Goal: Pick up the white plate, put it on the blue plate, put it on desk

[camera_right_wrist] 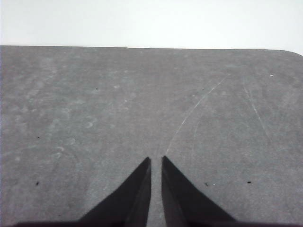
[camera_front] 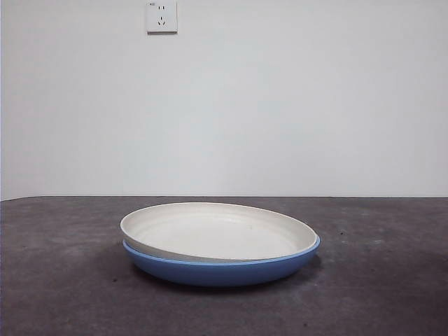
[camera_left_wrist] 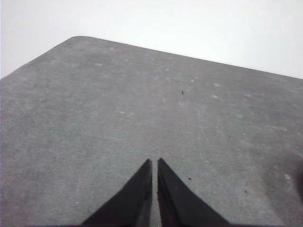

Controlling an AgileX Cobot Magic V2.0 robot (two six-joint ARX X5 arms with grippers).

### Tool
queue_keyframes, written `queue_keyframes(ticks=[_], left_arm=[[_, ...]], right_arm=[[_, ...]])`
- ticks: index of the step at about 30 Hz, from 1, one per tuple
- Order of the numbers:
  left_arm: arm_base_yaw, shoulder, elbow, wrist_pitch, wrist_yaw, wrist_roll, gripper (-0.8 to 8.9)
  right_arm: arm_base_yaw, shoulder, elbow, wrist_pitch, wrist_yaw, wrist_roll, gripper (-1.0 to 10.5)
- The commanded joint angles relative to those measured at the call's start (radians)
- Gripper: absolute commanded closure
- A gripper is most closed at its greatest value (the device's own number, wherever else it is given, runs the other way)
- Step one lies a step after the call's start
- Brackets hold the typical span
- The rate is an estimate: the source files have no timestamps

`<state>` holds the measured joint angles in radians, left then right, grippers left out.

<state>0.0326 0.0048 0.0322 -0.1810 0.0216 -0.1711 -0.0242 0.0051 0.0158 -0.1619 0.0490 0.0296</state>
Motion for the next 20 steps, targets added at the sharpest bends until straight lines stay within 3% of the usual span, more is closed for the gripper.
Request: queue_keyframes(ticks=[1,20], left_arm=[[0.001,-0.002,-0.02,-0.006,-0.005,0.001,7.94],[-0.079,-0.002,-0.02,-0.006,-0.005,0.001,7.94]], right_arm=[[0.002,-0.002,-0.005,0.006,0.003,-0.004,9.1],[0.002,-0.002,-0.005,0.006,0.003,-0.004,9.1]])
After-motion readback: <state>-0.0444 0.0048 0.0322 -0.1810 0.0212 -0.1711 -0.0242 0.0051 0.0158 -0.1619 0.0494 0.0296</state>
